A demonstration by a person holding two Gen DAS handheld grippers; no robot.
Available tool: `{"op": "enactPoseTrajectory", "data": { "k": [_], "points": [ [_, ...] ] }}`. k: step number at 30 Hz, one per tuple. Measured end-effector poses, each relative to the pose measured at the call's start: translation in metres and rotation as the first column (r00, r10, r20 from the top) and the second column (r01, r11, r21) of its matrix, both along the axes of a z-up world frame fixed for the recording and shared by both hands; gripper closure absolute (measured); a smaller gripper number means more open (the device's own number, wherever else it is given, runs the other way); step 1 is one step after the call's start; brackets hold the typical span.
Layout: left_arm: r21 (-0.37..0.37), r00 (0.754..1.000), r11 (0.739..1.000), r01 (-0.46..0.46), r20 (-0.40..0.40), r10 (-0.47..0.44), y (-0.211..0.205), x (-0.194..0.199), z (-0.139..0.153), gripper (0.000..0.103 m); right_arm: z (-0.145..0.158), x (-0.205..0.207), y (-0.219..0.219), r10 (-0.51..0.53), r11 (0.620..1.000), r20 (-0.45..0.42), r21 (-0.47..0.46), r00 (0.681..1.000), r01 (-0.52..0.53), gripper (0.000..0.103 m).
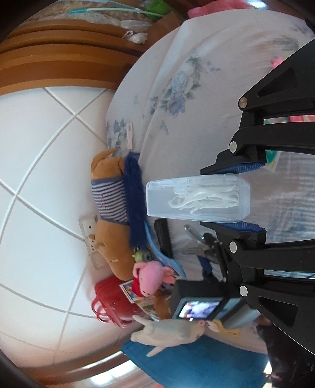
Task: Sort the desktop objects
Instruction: 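Carry the metal clip with left gripper while right gripper carries case to crate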
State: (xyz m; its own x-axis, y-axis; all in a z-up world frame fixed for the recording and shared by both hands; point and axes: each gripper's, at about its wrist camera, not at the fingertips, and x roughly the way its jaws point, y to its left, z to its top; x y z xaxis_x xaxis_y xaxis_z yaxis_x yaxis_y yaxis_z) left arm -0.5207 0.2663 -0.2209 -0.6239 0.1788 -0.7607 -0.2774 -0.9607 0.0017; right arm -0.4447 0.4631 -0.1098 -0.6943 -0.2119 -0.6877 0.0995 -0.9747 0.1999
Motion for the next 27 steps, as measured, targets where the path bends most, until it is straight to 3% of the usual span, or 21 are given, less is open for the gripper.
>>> {"op": "enactPoseTrajectory", "data": {
  "k": [6, 15, 27],
  "points": [
    [-0.015, 0.997, 0.999, -0.047, -0.056, 0.046, -0.028, 0.025, 0.031, 0.061, 0.007, 0.012, -0.023, 0.023, 1.000, -0.025, -0.003, 0.999, -0.023, 0.071],
    [-0.024, 0.983, 0.993, -0.114, -0.149, 0.109, -0.071, 0.075, 0.089, 0.061, 0.047, 0.027, -0.059, 0.093, 0.996, -0.101, -0.006, 0.991, -0.094, 0.071],
    [-0.037, 0.916, 0.960, -0.279, -0.311, 0.254, -0.176, 0.143, 0.187, 0.060, 0.117, 0.067, -0.163, 0.269, 0.961, -0.238, 0.000, 0.933, -0.277, 0.071]
  ]
}}
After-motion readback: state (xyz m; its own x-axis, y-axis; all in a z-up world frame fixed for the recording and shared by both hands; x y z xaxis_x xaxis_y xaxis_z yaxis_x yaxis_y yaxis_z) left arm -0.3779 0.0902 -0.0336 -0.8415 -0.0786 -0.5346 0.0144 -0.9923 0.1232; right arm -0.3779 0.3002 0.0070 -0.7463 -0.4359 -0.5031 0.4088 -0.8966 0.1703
